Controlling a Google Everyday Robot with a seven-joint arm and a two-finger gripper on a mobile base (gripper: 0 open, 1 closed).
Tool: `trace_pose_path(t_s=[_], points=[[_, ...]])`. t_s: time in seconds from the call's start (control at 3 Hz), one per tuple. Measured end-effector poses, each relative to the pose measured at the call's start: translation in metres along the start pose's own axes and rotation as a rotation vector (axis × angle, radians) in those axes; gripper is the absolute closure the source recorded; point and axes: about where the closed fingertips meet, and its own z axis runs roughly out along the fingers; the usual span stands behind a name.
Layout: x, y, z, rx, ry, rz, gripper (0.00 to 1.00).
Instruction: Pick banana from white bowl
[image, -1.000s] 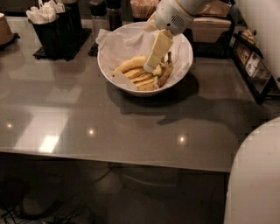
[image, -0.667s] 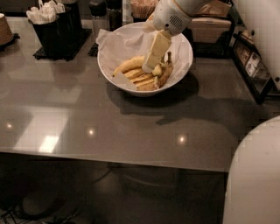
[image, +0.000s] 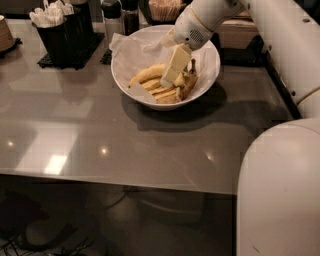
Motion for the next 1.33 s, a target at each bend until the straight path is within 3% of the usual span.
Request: trace_pose_path(t_s=[0.33, 1.0, 1.33], points=[[0.005, -0.009, 0.015, -0.022, -0.013, 0.016, 0.00], [0.022, -0.011, 0.042, -0.072, 0.080, 0.055, 0.00], [0.022, -0.011, 0.042, -0.072, 0.080, 0.055, 0.19]])
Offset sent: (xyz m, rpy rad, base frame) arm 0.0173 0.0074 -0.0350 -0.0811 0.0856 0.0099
